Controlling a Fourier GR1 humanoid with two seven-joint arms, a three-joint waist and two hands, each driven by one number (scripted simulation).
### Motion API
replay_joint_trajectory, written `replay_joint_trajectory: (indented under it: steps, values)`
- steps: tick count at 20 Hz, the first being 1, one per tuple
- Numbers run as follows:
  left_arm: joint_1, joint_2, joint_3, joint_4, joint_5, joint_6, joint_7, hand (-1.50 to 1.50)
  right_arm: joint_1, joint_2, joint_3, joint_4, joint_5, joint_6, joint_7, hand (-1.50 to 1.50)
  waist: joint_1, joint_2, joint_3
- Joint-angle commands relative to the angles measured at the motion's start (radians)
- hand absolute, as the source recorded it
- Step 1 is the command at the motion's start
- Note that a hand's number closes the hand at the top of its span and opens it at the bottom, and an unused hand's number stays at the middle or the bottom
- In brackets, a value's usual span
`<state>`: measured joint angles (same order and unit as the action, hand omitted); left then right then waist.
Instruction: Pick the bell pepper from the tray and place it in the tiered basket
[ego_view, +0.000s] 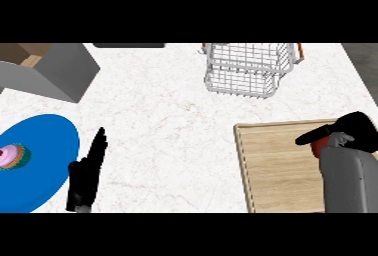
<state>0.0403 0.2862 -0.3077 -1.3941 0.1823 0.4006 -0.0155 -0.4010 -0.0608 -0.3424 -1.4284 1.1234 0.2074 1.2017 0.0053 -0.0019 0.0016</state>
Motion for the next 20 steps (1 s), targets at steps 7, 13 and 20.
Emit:
replay_joint_trajectory:
  steps: [7,13,20]
  values:
    - [0.022,-0.029,-0.006,0.004,-0.029,0.009,0.003,0.00,-0.038,0.058,-0.092,0.026,0.014,0.093,0.170,-1.50,-0.005,0.000,-0.002]
    - [-0.018,-0.014,0.036,0.044,-0.008,-0.040,0.023,0.00,-0.003,0.060,-0.062,0.056,-0.022,0.034,0.171,-1.50,-0.004,0.002,-0.002]
    - [0.015,-0.066,0.021,0.065,-0.050,-0.019,-0.030,0.00,0.013,0.052,-0.142,0.114,0.015,0.016,0.057,1.50,-0.003,0.003,-0.002]
